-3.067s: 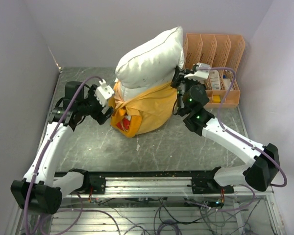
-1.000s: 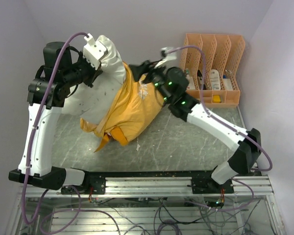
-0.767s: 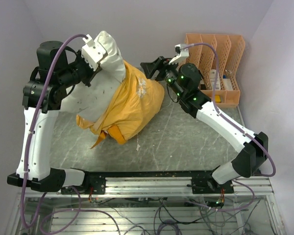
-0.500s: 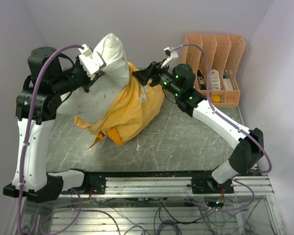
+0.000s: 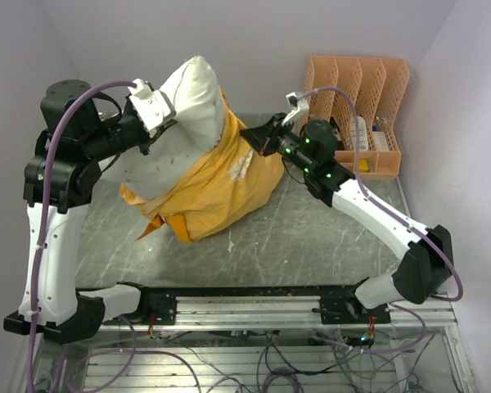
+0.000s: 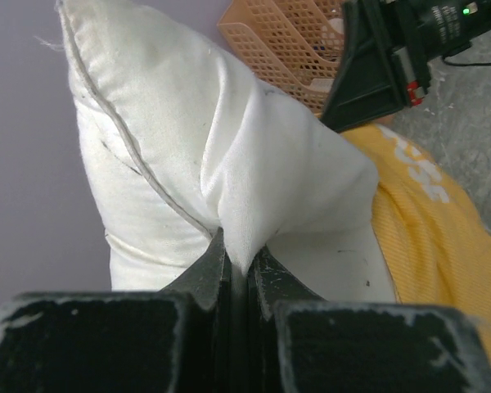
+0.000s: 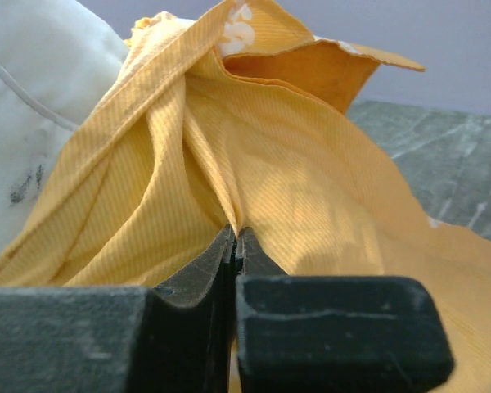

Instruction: Remove the pillowcase from the pillow

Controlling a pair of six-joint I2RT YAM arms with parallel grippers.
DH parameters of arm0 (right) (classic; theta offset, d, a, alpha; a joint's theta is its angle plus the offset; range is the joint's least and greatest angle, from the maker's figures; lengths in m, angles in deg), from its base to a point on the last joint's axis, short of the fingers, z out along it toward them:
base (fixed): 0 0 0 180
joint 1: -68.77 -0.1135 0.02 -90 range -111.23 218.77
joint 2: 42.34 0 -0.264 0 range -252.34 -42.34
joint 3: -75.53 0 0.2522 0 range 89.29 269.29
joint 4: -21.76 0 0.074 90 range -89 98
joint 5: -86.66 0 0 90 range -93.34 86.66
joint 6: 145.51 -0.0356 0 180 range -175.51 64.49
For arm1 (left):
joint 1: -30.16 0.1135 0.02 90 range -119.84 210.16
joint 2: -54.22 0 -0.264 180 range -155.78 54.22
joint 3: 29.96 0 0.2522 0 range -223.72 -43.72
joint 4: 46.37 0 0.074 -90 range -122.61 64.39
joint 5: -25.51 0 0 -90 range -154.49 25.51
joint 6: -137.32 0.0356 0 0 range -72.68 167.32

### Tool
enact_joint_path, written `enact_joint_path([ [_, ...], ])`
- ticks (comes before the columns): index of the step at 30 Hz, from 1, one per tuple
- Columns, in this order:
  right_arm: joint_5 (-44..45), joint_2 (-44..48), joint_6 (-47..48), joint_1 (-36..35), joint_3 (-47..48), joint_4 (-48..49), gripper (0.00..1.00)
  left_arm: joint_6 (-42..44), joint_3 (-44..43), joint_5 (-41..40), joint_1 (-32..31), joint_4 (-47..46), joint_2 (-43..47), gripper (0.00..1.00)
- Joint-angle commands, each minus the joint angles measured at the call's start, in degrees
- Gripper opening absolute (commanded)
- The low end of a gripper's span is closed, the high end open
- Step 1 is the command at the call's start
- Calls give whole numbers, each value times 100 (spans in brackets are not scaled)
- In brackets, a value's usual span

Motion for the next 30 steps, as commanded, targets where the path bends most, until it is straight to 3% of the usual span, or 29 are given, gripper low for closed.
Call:
enact_joint_path([
  [1, 460, 431, -15, 266, -554, 12, 0, 301, 119, -355, 23, -1074, 322, 7],
  [7, 1364, 479, 70, 565, -1302, -289, 0, 269, 385, -1020, 23, -2242, 588, 7],
  [12, 1777, 354, -165, 711, -2111, -2, 0, 339, 631, -1698, 23, -3312, 756, 7],
  [23, 2997, -540, -100, 654, -2990, -97, 0, 30, 1077, -3376, 23, -6084, 836, 7],
  [29, 3576, 110, 431, 504, -2476, -478, 1, -410, 1115, -3163, 23, -6197, 832, 7],
  [30, 3592, 311, 597, 452, -2306, -501, 12, -513, 1049, -3056, 23, -6065, 795, 7],
])
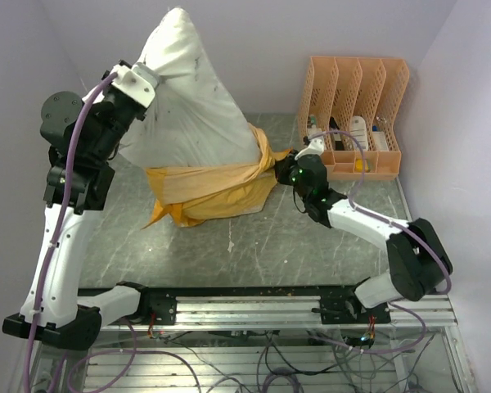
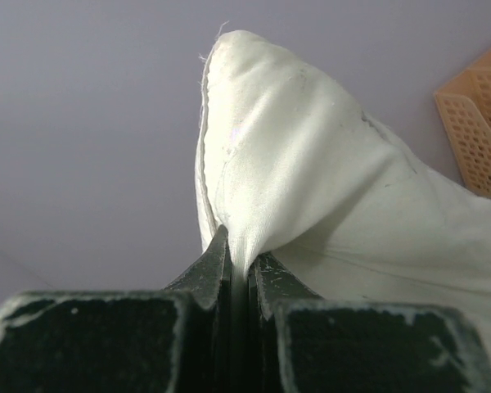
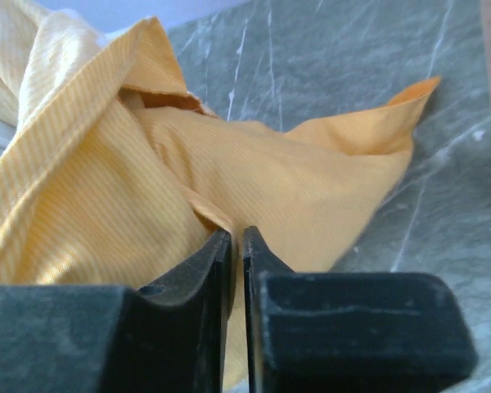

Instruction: Remove the pillowcase from the pillow

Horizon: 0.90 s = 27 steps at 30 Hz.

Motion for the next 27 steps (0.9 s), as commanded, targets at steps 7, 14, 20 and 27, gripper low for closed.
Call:
enact_joint_path([
  [7, -700, 1240, 2059, -409, 2152, -980, 75, -756, -521, 1138, 112, -1168, 326, 7],
  [14, -3518, 361, 2792, -661, 4513, -1864, 100, -1132, -514, 2433, 112, -452, 287, 7],
  [20, -3823, -503, 3676, -1325, 5443, -2487, 100, -1328, -695, 2767, 112, -229, 157, 7],
  [27, -4072, -1296, 4190, -1854, 6128, -2637, 100, -1573, -758, 3082, 104, -189, 8, 7],
])
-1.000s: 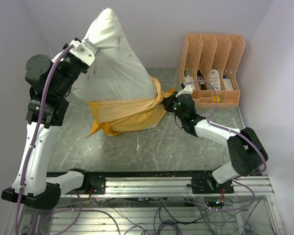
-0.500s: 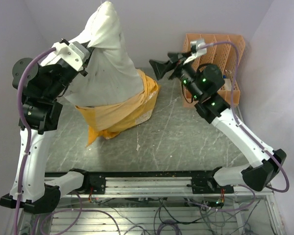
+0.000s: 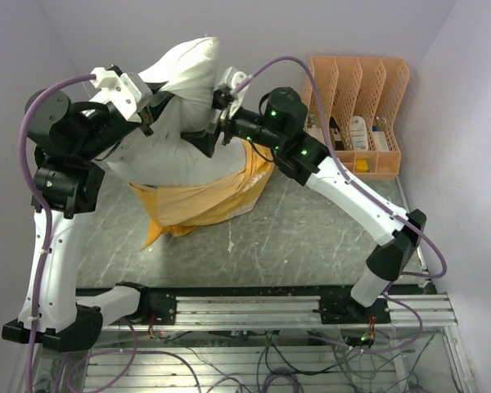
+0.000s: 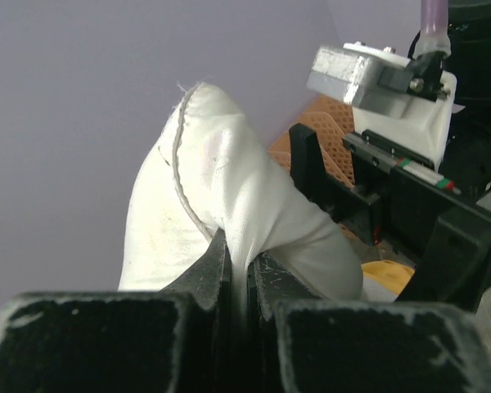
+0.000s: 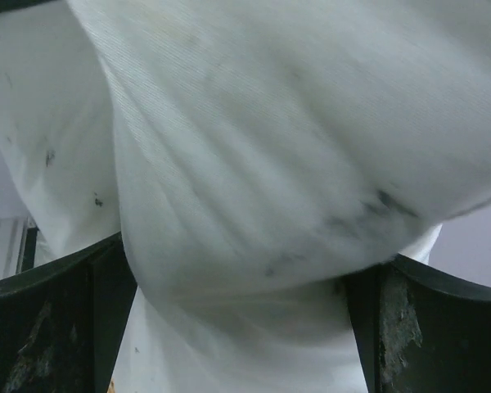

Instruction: Remove the pillowcase from the pillow

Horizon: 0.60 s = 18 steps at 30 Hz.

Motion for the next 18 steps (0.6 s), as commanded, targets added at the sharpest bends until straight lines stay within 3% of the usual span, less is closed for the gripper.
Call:
enact_joint_path([
  [1, -483, -383, 435, -267, 495, -385, 100, -211, -261, 480, -4, -644, 4, 7],
  [2, -407, -483, 393, -297, 570, -330, 98, -229, -266, 469, -4, -642, -18, 7],
  [3, -239, -585, 296, -308, 645, -235, 89, -274, -280, 449, -4, -646, -44, 7],
  [6, 622, -832, -214, -169, 785, 218, 29, -344, -297, 408, -4, -645, -81, 7],
  [7, 882, -825, -514, -19, 746, 462, 7, -356, -272, 349, -4, -661, -75, 12],
  [8, 1089, -776, -955, 202, 648, 709, 0, -332, -269, 242, -4, -633, -63, 28],
  [10, 1115, -584, -2049, 846, 244, 1404, 0, -175, -381, 61, -4, -280, -89, 77],
  [11, 1018, -465, -2661, 1217, -75, 1815, 0, -27, -466, -43, -4, -8, -122, 97],
  [13, 915, -195, -3595, 1839, -744, 2670, 0, 201, -515, -332, -4, 472, -134, 100],
  [18, 315, 459, -3944, 2799, -2200, 3810, 0, 844, 402, -950, 5, 1341, 272, 100],
])
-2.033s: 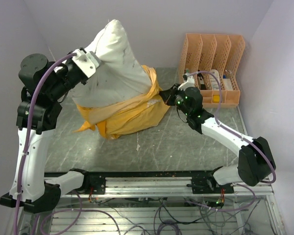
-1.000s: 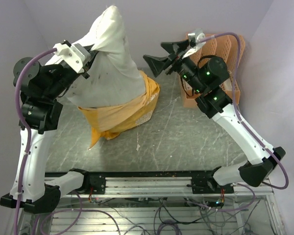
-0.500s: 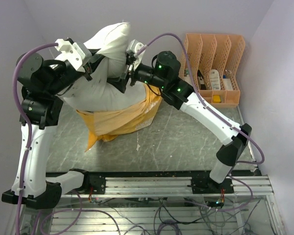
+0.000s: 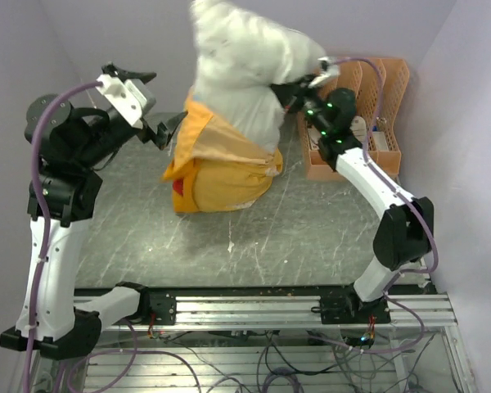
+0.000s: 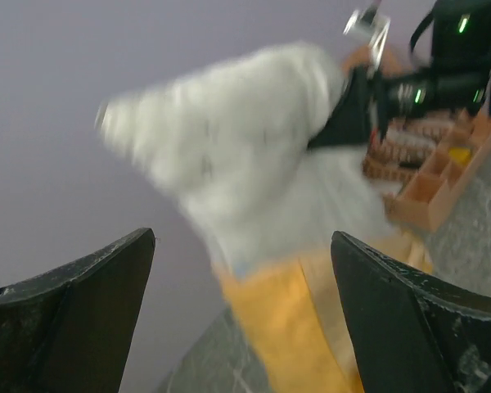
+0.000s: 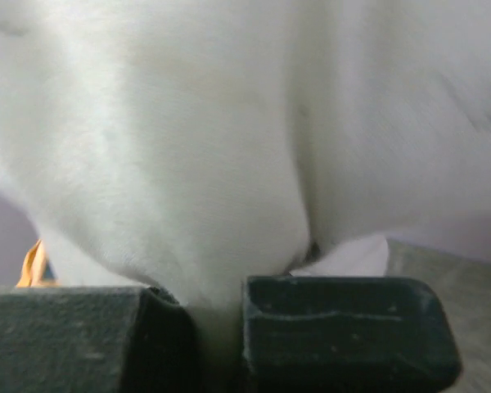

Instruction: Remove the pillowcase from the pillow

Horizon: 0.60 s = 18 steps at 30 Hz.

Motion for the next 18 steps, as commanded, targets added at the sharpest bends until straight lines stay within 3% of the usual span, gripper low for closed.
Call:
enact_joint_path([
  [1, -436, 860, -1138, 695, -1056, 1894, 0, 685, 867, -621, -12, 910, 421, 100],
  [4, -987, 1101, -1537, 1136, -1794, 2532, 0, 923, 1795, -928, -5, 1137, 772, 100],
  [7, -1305, 1247, -1796, 1447, -2257, 2996, 0, 925, 2591, -1315, 72, 1190, 793, 92],
  [13, -1480, 1484, -1749, 1622, -2702, 3036, 0, 785, 3408, -555, 1408, 730, -28, 79],
  [18, -1386, 1620, -1561, 1638, -2785, 2762, 0, 821, 3479, 354, 1486, 683, -716, 93],
])
